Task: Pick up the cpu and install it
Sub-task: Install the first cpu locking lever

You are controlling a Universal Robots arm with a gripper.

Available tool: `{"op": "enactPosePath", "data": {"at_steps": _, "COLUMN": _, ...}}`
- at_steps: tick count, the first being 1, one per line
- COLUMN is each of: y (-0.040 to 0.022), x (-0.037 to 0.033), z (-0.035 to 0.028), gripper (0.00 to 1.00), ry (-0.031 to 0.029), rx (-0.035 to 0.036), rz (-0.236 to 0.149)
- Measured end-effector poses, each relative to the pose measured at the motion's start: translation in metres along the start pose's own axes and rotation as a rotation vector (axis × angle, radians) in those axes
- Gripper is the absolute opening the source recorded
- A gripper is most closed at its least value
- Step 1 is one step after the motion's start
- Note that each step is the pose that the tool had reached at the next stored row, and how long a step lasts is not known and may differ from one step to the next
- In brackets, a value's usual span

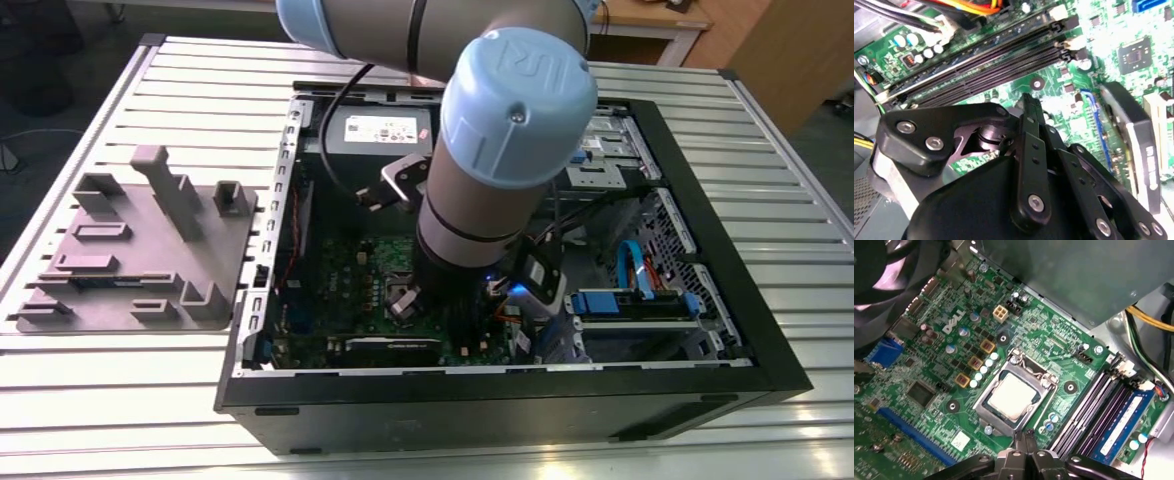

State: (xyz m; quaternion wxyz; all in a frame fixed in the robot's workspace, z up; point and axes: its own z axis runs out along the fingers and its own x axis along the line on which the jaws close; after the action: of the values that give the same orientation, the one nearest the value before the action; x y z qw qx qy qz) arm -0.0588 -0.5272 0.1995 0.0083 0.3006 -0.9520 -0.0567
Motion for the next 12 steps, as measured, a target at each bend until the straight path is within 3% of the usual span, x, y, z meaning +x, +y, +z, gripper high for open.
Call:
{"op": "enactPosePath", "data": {"at_steps": 2, "y": 0.0031, "x": -0.0023, "z": 0.0005, "gripper": 0.1, "ry": 0.006, "rx": 0.0088, "rz": 0.001}}
{"op": "enactPosePath", "data": {"at_steps": 3, "y": 0.0042, "x": -0.003, "z": 0.0006, "gripper": 0.1, "ry": 0.0124, "rx": 0.0179, "rz": 0.001}}
{"op": "enactPosePath", "data": {"at_steps": 6, "y": 0.0056, "x": -0.004, "z": 0.0008, "gripper": 0.1, "ry": 0.0431, "rx": 0.0619, "rz": 0.004}}
{"op": "enactPosePath", "data": {"at_steps": 7, "y": 0.0059, "x": -0.0042, "z": 0.0008, "gripper": 0.1, "ry": 0.0464, "rx": 0.0664, "rz": 0.004}}
{"op": "enactPosePath", "data": {"at_steps": 12, "y": 0.0069, "x": -0.0047, "z": 0.0007, "gripper": 0.1, "ry": 0.0471, "rx": 0.0673, "rz": 0.005}}
